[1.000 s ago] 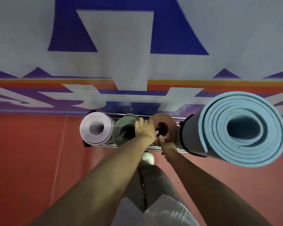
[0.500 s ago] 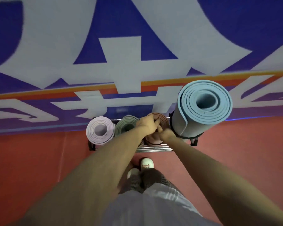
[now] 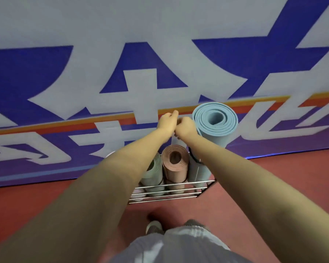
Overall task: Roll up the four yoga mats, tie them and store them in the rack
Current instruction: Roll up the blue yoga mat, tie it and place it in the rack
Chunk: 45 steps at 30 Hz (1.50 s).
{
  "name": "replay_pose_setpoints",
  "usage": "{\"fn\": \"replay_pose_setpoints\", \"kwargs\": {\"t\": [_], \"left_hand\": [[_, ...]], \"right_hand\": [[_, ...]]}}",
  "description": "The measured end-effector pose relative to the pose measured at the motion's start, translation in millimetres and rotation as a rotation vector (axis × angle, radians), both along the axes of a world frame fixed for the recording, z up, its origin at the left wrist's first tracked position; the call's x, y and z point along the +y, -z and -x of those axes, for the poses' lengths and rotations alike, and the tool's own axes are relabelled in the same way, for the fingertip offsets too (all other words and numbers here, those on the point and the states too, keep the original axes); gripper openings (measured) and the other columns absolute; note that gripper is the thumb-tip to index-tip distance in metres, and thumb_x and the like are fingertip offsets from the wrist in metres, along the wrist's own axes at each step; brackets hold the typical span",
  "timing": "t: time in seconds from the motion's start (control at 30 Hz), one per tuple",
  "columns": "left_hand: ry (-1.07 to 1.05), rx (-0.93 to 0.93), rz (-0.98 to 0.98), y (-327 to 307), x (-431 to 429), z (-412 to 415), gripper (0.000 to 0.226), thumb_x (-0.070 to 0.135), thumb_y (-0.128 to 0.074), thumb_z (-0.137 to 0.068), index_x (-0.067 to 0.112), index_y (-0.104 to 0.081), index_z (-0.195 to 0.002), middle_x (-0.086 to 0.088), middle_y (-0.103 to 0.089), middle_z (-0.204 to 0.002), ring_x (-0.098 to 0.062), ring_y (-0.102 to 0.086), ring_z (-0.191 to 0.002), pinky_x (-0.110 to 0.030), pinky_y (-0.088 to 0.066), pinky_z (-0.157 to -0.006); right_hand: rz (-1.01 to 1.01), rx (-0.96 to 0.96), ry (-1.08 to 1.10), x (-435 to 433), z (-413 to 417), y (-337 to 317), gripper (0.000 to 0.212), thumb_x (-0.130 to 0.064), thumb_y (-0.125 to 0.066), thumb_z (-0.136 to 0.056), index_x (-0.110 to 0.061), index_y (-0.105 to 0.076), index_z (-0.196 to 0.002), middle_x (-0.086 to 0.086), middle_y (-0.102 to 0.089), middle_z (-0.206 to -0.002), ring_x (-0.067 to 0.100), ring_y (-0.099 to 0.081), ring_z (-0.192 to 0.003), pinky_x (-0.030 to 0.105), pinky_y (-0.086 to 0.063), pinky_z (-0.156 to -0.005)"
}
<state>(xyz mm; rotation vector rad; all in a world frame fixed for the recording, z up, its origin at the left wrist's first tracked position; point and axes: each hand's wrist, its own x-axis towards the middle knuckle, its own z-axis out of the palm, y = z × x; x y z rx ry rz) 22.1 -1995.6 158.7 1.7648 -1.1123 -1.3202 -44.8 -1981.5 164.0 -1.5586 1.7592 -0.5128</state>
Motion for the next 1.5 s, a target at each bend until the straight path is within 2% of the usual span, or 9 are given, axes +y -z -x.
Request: {"fn": "replay_pose_setpoints", "kwargs": {"t": [0.2, 0.33, 0.4, 0.5, 0.7, 0.9, 1.1, 1.27, 1.5], "left_hand": [[-0.024, 0.207, -0.092, -21.9, 10.1, 25.5, 0.05, 0.05, -0.04, -0.098, 0.011, -0.054, -0.124, -0.006, -0.057, -0.118, -0.02, -0.052, -0.097, -0.034, -0.043, -0.078], [0.067, 0.144, -0.161, -34.7, 19.7, 60.0, 0.061, 0.051, -0.058, -0.088, 0.015, -0.04, -0.135, -0.002, -0.05, -0.129, -0.025, -0.051, -0.109, -0.037, -0.047, -0.079], [0.046, 0.099, -0.179, -33.9, 21.5, 71.9, 0.067, 0.044, -0.068, -0.082, 0.016, -0.036, -0.134, -0.005, -0.051, -0.129, -0.027, -0.052, -0.11, -0.044, -0.05, -0.081], [-0.03, 0.086, -0.193, -33.7, 22.1, 77.6, 0.064, 0.032, -0.074, -0.08, 0.017, -0.036, -0.13, -0.008, -0.047, -0.13, -0.033, -0.048, -0.118, -0.058, -0.048, -0.082], [-0.007, 0.031, -0.211, -33.3, 19.4, 80.6, 0.056, 0.024, -0.071, -0.082, 0.017, -0.038, -0.128, -0.011, -0.047, -0.129, -0.034, -0.05, -0.116, -0.057, -0.055, -0.072], [0.083, -0.333, -0.128, -41.0, 27.6, 93.4, 0.064, 0.03, -0.057, -0.089, 0.007, -0.025, -0.139, -0.011, -0.05, -0.111, -0.031, -0.059, -0.087, -0.042, -0.058, -0.054], [0.207, -0.551, -0.024, -56.1, 33.7, 94.8, 0.053, 0.03, -0.056, -0.091, -0.002, -0.04, -0.13, -0.018, -0.055, -0.121, -0.029, -0.058, -0.076, -0.019, -0.037, -0.024], [0.242, -0.54, 0.019, -98.0, 19.3, 87.5, 0.035, 0.026, -0.054, -0.092, -0.003, -0.051, -0.112, -0.019, -0.059, -0.1, -0.034, -0.063, -0.059, -0.033, -0.053, -0.038], [0.378, -0.722, -0.035, -52.5, 27.4, 113.4, 0.065, 0.032, -0.055, -0.092, -0.005, -0.031, -0.139, -0.022, -0.046, -0.137, -0.035, -0.052, -0.119, -0.037, -0.048, -0.09]], "right_hand": [[0.634, 0.471, -0.115, 15.8, 61.5, -37.3, 0.025, -0.018, -0.05, -0.092, -0.007, -0.058, -0.113, 0.011, -0.058, -0.113, 0.03, -0.051, -0.104, 0.036, -0.036, -0.075], [0.242, 0.444, 0.162, 5.8, 113.4, -36.8, 0.065, -0.048, -0.057, -0.087, -0.018, -0.035, -0.14, 0.009, -0.037, -0.141, 0.034, -0.035, -0.128, 0.042, -0.028, -0.101], [-0.038, 0.198, 0.242, 4.5, 126.8, -33.6, 0.085, -0.052, -0.064, -0.081, -0.017, -0.022, -0.146, 0.012, -0.031, -0.146, 0.037, -0.032, -0.132, 0.047, -0.029, -0.106], [-0.142, -0.196, 0.308, -1.0, 134.6, -32.3, 0.094, -0.035, -0.072, -0.079, -0.017, -0.013, -0.15, 0.013, -0.041, -0.141, 0.035, -0.041, -0.128, 0.045, -0.04, -0.099], [-0.186, -0.099, 0.308, -4.4, 132.7, -30.6, 0.057, -0.032, -0.066, -0.079, -0.015, -0.037, -0.126, 0.015, -0.054, -0.121, 0.036, -0.052, -0.107, 0.051, -0.05, -0.085], [-0.202, -0.125, 0.296, -1.5, 138.3, -36.0, 0.041, -0.02, -0.062, -0.081, -0.014, -0.043, -0.117, 0.014, -0.051, -0.113, 0.039, -0.051, -0.107, 0.058, -0.054, -0.064], [-0.103, -0.098, 0.303, 13.3, 146.6, -35.7, 0.041, -0.026, -0.06, -0.078, -0.014, -0.047, -0.114, 0.009, -0.055, -0.1, 0.034, -0.053, -0.096, 0.05, -0.056, -0.075], [-0.024, -0.141, 0.325, -4.4, 141.5, -67.7, 0.049, -0.027, -0.057, -0.078, -0.013, -0.043, -0.123, 0.013, -0.056, -0.114, 0.037, -0.052, -0.107, 0.047, -0.053, -0.085], [-0.085, -0.187, 0.4, 24.3, 164.3, -13.2, 0.04, -0.03, -0.058, -0.078, -0.015, -0.037, -0.109, 0.012, -0.052, -0.096, 0.039, -0.054, -0.1, 0.051, -0.053, -0.083]]}}
